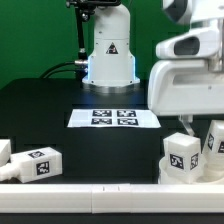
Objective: Assemble stool
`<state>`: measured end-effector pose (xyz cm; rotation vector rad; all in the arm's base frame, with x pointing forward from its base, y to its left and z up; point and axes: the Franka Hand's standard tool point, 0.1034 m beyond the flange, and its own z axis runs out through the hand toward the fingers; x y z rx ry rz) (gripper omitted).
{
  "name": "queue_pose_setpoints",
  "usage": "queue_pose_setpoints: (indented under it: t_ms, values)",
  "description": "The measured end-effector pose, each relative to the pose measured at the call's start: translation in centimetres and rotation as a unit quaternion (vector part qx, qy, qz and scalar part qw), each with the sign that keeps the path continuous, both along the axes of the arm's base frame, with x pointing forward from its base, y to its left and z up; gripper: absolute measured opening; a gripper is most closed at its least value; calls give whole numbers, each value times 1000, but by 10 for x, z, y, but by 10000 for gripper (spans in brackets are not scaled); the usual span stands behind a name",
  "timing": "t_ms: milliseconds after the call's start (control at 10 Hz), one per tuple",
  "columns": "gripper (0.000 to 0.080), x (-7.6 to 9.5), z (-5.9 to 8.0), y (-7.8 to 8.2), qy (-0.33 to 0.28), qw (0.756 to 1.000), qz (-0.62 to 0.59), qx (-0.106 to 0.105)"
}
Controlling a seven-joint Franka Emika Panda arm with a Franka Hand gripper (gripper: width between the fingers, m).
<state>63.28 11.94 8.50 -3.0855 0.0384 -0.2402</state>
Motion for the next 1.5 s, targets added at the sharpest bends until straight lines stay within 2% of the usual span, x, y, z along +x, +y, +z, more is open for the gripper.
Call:
queue_pose_setpoints:
  t_ms: [200, 400, 700, 800, 900, 1200, 1300, 1500]
  values:
    - [648, 3, 5, 1, 7, 1000, -1, 1]
    - [649, 2, 1, -5, 7, 1000, -7, 2]
    - [623, 2, 1, -4, 8, 1000, -18, 4]
    - [449, 2, 1, -4, 8, 1000, -20, 4]
    - [333, 2, 1, -4, 9, 999, -36, 6]
    - [333, 2, 0, -7, 15, 988, -152, 24]
    - [333, 1, 0, -10, 20, 973, -227, 33]
    - [333, 1, -1, -17, 30, 918, -392, 59]
